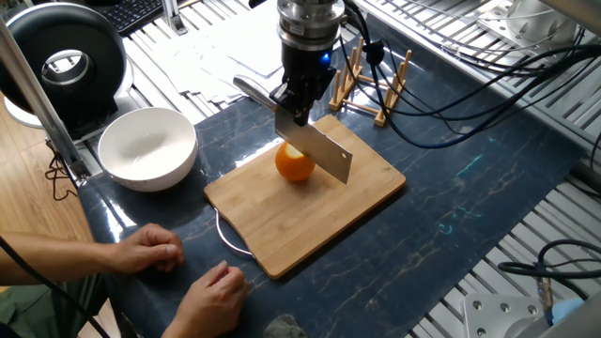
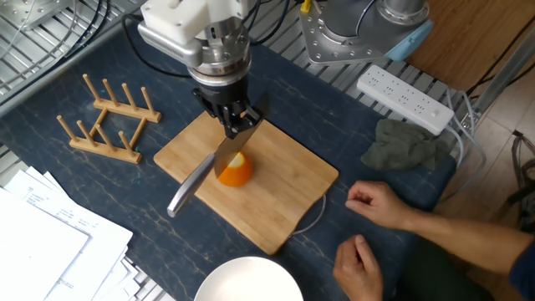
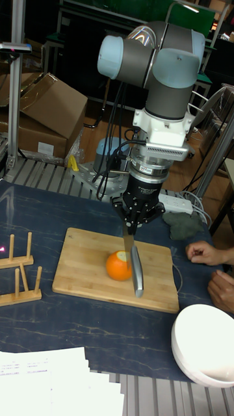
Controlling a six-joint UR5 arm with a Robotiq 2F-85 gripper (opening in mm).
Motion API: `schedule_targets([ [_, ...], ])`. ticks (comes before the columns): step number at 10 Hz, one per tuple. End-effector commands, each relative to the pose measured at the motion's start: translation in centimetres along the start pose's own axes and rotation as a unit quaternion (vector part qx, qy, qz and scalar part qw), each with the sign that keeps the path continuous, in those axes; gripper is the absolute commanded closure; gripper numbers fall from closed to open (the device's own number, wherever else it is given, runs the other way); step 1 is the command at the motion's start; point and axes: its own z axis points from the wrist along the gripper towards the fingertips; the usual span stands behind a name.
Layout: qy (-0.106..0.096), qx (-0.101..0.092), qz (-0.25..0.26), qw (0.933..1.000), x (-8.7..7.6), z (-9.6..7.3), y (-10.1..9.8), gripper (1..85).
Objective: Chop the orange
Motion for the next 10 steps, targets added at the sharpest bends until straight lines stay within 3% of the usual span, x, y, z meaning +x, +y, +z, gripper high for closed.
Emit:
schedule_targets([
  [1,-0.004,-0.006,0.001,1.0,-0.23,0.04,0.15,84.3],
  [10,-0.01,-0.01,-0.001,0.9999,-0.58,0.6,0.23,84.3],
])
